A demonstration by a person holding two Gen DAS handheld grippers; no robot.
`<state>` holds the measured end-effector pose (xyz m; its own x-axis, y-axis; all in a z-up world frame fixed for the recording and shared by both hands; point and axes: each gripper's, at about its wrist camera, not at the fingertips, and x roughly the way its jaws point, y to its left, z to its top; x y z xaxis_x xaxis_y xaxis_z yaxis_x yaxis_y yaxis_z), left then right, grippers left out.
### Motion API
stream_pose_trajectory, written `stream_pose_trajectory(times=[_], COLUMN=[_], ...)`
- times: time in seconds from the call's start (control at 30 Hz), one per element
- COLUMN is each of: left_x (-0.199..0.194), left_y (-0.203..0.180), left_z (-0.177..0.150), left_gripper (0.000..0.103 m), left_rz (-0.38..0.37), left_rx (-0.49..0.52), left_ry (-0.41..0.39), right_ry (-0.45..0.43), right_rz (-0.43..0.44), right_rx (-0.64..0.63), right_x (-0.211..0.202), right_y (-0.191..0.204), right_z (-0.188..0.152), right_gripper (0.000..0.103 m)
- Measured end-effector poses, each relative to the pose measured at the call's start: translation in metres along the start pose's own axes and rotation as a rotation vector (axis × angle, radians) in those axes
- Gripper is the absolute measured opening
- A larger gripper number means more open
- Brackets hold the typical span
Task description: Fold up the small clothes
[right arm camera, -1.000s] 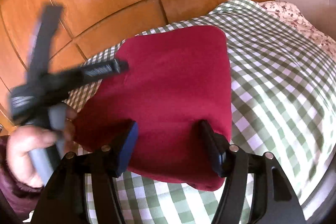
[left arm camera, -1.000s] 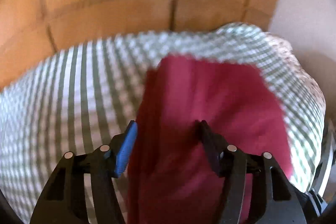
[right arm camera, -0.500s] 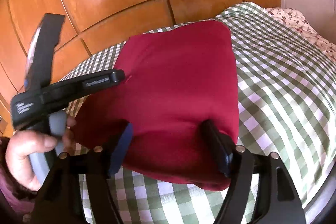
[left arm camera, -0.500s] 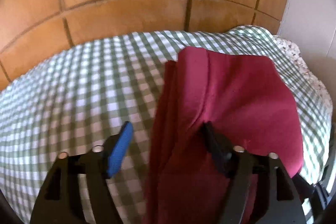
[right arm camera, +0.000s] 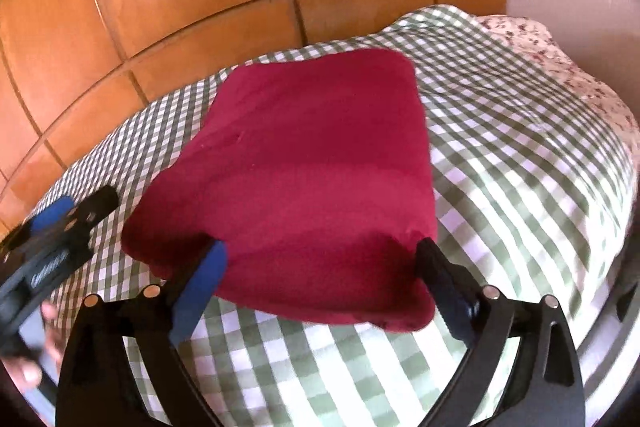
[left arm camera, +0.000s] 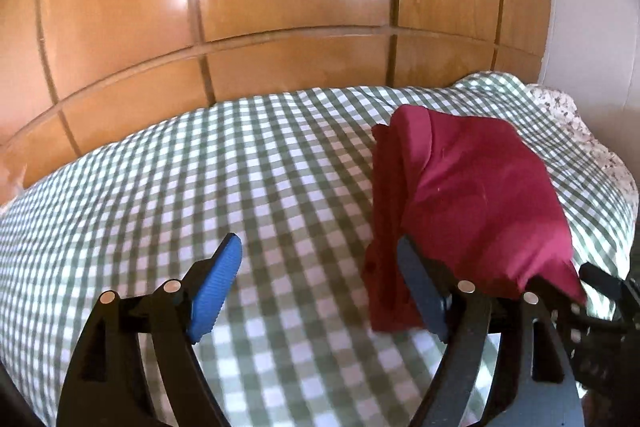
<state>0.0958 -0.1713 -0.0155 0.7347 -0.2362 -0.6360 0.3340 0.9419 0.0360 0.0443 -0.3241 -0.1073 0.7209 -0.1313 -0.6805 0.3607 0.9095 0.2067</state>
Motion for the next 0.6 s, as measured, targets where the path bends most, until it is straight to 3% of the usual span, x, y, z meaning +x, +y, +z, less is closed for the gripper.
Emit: stream_pose_trajectory(times=[0.3, 0.6], left_x=[-0.051, -0.070], left_y=[0.017, 0.031], left_z=[-0.021, -0.041], left_gripper=[0.088, 0.091], left_rz=[-0.027, -0.026], left_rx=[-0.029, -0.083], left_ry=[-0.054, -0.038], right_ry=[-0.083, -0.153], right_rz=[-0.070, -0.180], right_rx=[-0.016, 0.000], right_x=[-0.046, -0.074], right_y=[0.023, 0.025], right_z=[-0.010, -0.026], right_gripper=[0.100, 0.101])
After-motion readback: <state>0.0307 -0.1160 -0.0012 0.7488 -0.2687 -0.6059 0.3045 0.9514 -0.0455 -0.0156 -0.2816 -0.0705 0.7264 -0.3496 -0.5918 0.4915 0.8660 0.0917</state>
